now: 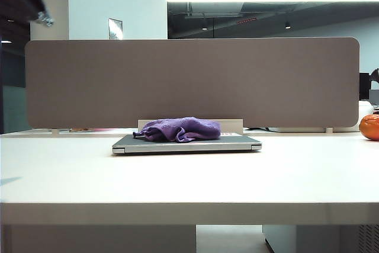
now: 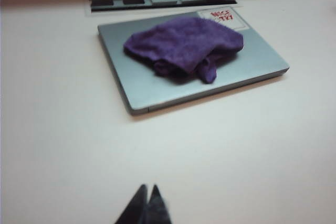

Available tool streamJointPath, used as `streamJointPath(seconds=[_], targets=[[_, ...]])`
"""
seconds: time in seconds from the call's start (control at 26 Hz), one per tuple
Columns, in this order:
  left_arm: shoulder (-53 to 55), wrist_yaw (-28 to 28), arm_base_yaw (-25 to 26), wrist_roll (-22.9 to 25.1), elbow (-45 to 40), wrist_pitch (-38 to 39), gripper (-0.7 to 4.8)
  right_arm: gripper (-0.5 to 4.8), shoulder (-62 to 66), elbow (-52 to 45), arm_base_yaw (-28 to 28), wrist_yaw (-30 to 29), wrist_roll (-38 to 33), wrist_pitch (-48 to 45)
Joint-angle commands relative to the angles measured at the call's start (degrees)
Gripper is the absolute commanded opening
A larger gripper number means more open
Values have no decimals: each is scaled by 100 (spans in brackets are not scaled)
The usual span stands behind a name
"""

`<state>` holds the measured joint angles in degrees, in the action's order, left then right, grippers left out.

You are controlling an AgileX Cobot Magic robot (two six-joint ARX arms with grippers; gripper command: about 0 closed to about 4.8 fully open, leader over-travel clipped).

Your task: Pick up the purple rag and put it over the laptop.

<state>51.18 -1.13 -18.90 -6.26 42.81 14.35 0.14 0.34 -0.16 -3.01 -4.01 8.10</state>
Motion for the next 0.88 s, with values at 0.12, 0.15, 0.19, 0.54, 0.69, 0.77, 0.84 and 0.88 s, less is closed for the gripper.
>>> streamJointPath(seconds=[0.12,0.15,0.19,0.54,0.69,0.77,0.84,0.88], targets=[[-599,-22,-4,-308,-490,-61,-6,22,-9,-22,4,35,15,-61],[-721,-22,-4,-354,-581,-63,-6,22,-9,-22,4,35,15,-61],[-815,-24,-4,-365,-647,-63,-6,22,-9,-22,4,33,15,-61],[-1145,254,-4,-1375,-535,2122,-6,22,-9,-22,4,35,15,-61],[-1145,885,-4,-1325,-544,2876,-5,22,-9,-22,4,35,15,-59],[-1143,1062,-4,-1325,-542,2736,-5,22,-9,-22,7,35,15,-63],[-1145,1102,-4,-1322,-542,2463,-6,22,-9,-22,4,35,15,-63],[-1145,1102,-4,-1322,-542,2343,-5,22,-9,-22,4,33,15,-63]])
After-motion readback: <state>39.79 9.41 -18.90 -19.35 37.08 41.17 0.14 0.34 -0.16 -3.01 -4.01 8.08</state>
